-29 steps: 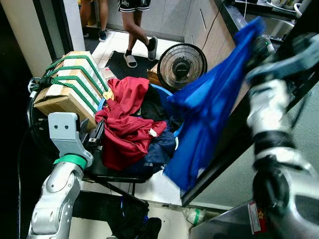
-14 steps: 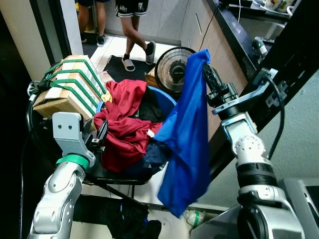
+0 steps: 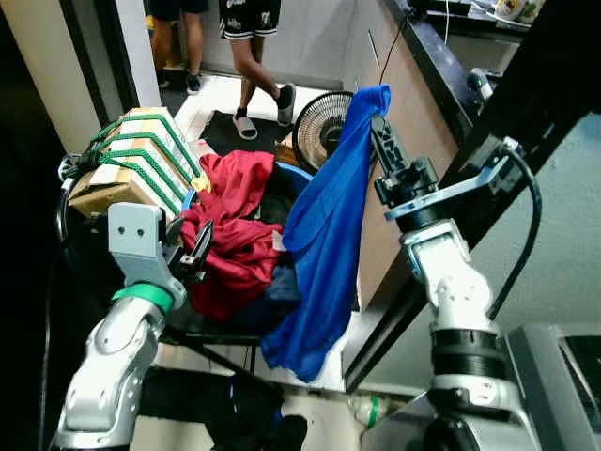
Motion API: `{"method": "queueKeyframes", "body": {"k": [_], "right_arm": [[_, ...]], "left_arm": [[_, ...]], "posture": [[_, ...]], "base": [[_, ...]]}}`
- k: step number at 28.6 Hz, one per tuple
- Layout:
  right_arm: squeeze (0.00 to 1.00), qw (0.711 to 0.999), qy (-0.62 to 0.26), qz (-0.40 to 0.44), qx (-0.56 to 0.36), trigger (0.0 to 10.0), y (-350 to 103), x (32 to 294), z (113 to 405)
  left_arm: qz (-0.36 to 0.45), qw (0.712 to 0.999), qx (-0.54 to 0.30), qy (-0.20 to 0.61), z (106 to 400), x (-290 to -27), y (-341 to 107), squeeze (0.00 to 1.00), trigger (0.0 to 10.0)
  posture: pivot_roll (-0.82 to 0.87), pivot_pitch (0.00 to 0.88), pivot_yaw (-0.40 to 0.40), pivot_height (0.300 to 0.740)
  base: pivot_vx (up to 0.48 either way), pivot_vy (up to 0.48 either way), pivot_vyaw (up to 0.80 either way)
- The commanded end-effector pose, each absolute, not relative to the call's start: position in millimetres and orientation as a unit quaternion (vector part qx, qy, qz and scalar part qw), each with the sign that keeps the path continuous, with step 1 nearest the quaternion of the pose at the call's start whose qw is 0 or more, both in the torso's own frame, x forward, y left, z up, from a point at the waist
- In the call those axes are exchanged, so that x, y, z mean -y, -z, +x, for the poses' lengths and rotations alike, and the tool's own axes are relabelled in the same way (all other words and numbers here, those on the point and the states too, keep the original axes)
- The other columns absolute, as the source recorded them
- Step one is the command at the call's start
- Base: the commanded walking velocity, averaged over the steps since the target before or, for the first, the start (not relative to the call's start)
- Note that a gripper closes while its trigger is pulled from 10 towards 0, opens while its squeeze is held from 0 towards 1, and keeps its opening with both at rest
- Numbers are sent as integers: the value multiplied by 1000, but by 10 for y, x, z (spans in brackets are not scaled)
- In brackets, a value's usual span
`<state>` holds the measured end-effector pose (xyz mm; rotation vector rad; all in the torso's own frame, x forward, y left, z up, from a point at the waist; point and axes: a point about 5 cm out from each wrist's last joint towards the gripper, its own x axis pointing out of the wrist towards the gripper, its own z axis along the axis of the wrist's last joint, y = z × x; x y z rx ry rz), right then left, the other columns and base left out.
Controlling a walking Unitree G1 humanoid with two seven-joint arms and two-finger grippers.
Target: Clothes washing
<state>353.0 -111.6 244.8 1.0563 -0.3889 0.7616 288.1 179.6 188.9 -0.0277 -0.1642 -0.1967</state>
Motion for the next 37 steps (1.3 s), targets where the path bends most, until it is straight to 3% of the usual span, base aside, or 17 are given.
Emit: {"method": "queueKeyframes", "body": {"k": [1,16,24,26,29,30,33,36,37], "right_arm": [[0,780,-338,491,190,10000,-2446,1208,3514],[0,781,-320,507,176,10000,-2354,1207,3490],[0,785,-322,483,219,10000,-2724,1218,3527],[0,789,-330,450,258,10000,-3114,1211,3604],[0,793,-326,434,275,10000,-3310,1222,3653],[0,799,-300,421,307,10000,-3604,1306,3736],[0,797,-273,416,342,10000,-3883,1409,3777],[0,777,-236,395,429,10000,-4703,1666,3677],[0,777,-236,395,429,10000,-4703,1666,3677]], "left_arm": [[-15,990,79,114,2880,-1735,-1880,0,10000],[-8,990,81,119,2886,-1752,-1907,0,10000],[-9,989,86,121,2900,-1765,-1941,0,10000],[-10,989,88,120,2908,-1760,-1945,0,10000],[-11,989,88,119,2912,-1755,-1942,0,10000],[-13,989,90,117,2914,-1757,-1944,0,10000],[-14,989,92,114,2914,-1762,-1949,0,10000],[-14,989,97,107,2908,-1785,-1966,0,10000],[-14,989,97,107,2908,-1785,-1966,0,10000]], "posture": [[111,3,-44,740],[124,0,-36,740],[124,0,-36,740],[119,0,-43,740],[117,0,-46,740],[117,0,-51,740],[117,0,-51,740],[119,0,-60,740],[119,0,-60,740]], "base": [[0,0,-800],[0,0,-800],[0,0,-800],[0,0,-800],[0,0,-800],[0,0,-800],[0,0,-800],[0,0,-800],[0,0,-800]]}}
